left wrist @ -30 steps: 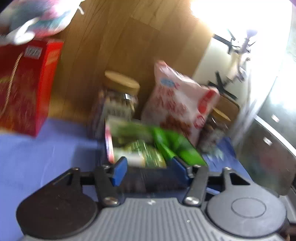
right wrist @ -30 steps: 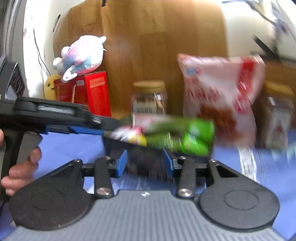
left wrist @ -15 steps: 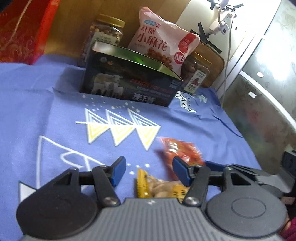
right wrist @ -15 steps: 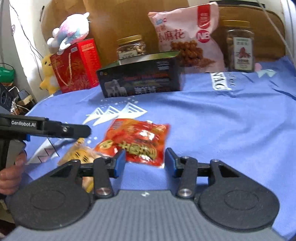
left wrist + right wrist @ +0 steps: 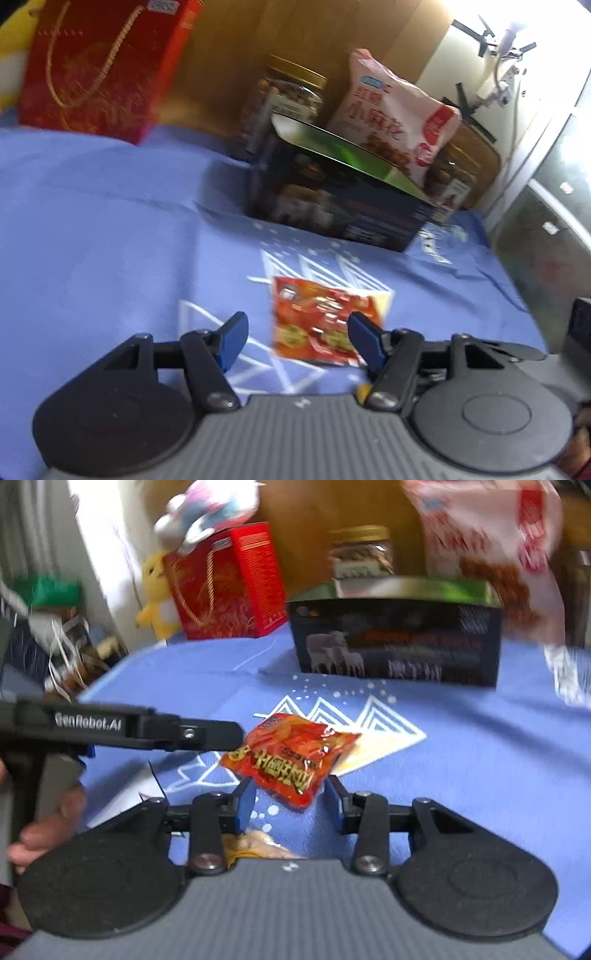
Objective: Organize snacks
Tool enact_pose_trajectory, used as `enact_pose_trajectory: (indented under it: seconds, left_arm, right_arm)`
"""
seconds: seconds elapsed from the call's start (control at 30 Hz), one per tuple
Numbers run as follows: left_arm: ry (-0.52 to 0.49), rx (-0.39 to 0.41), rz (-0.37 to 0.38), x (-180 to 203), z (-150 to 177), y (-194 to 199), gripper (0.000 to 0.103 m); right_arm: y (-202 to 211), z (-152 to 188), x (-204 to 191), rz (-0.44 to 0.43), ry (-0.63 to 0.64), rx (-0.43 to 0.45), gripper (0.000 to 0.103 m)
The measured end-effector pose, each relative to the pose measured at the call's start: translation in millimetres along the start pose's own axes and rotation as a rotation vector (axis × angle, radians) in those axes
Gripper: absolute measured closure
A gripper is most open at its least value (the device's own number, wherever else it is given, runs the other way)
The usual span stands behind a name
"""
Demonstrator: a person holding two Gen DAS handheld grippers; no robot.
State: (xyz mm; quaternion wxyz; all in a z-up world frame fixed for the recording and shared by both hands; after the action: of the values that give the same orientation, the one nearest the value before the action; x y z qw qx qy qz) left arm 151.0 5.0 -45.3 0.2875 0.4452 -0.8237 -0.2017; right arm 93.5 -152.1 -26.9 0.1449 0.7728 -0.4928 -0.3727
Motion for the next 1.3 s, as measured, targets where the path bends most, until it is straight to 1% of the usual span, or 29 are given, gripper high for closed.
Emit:
enact_pose_trajectory:
  seconds: [0.03, 0.1, 0.17, 0.23, 0.33, 0.4, 0.43, 0.53, 0.6, 0.7, 0.9, 1.0, 1.1, 1.13, 1.17, 1.3]
  left_arm:
    - [-0.007, -0.008, -0.020, -3.8, -0.1, -2.9, 0.042]
    - [-0.029, -0.004, -0.035, -5.9, -1.0, -7.3, 0.043]
    - [-0.075, -0.010, -0.070, -2.2, -3.1, -10.8, 0.043]
    - [-0.120, -0.010, -0.113, 2.2, -3.9, -14.8, 0.043]
    - [-0.172, -0.008, -0.158, 7.0, -2.2, -17.1, 0.042]
    - [-0.180, -0.007, -0.166, 8.3, -1.9, -17.8, 0.042]
    - [-0.180, -0.007, -0.165, 8.1, -1.9, -17.4, 0.042]
    - [-0.173, -0.007, -0.155, 6.7, -2.5, -17.3, 0.042]
    - [-0.177, -0.008, -0.158, 7.2, -2.3, -17.3, 0.042]
    - [-0.185, -0.010, -0.168, 8.4, -2.0, -17.8, 0.042]
    - [-0.199, -0.018, -0.192, 10.9, -1.6, -19.9, 0.042]
    - [-0.203, -0.023, -0.200, 11.6, -2.0, -21.1, 0.041]
    - [-0.207, -0.028, -0.206, 12.3, -2.1, -22.0, 0.039]
    - [-0.210, -0.030, -0.208, 12.3, -2.1, -22.3, 0.039]
    - [-0.212, -0.032, -0.210, 12.8, -1.9, -22.6, 0.039]
    - [-0.217, -0.045, -0.218, 14.3, -2.0, -23.7, 0.037]
  right_arm:
    - [1.0, -1.7, 6.7, -0.025, -0.058, -0.003, 0.060]
    - [2.3, -5.3, 18.6, -0.076, -0.160, -0.013, 0.060]
    - [1.0, -7.9, 24.6, -0.114, -0.240, -0.021, 0.060]
    - [-1.9, -10.1, 28.9, -0.144, -0.304, -0.027, 0.060]
    - [-7.3, -12.7, 26.2, -0.166, -0.347, -0.038, 0.061]
    - [-11.4, -13.9, 24.3, -0.165, -0.359, -0.046, 0.073]
    - [-14.4, -14.2, 24.2, -0.140, -0.355, -0.049, 0.086]
    - [-12.5, -13.9, 26.2, -0.128, -0.367, -0.039, 0.088]
    - [-9.4, -13.3, 25.2, -0.113, -0.346, -0.025, 0.088]
    - [-0.6, -14.8, 24.6, -0.076, -0.313, 0.024, 0.089]
    - [16.9, -14.9, 41.1, -0.014, -0.321, 0.088, 0.090]
    - [23.1, -10.8, 47.6, -0.009, -0.344, 0.096, 0.090]
    - [23.6, -6.0, 51.1, -0.015, -0.355, 0.084, 0.089]
    - [22.6, -4.7, 52.8, -0.021, -0.367, 0.076, 0.086]
    - [21.4, -3.2, 54.6, -0.023, -0.381, 0.066, 0.086]
    - [17.5, -2.8, 59.1, -0.071, -0.416, 0.048, 0.084]
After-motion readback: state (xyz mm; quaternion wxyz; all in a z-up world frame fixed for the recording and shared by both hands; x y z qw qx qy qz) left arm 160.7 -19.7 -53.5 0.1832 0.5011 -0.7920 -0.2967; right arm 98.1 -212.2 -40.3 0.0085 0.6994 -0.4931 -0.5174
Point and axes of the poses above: each gripper's, at about its wrist camera, not at the fingertips, and y roughly against the way its jaws point, x to its right, z to its underside, the point moved 8 cm from there along -y, roughly the way its jaws point, and after that the axes turned 9 degrees about -y, right-handed, at the moved point
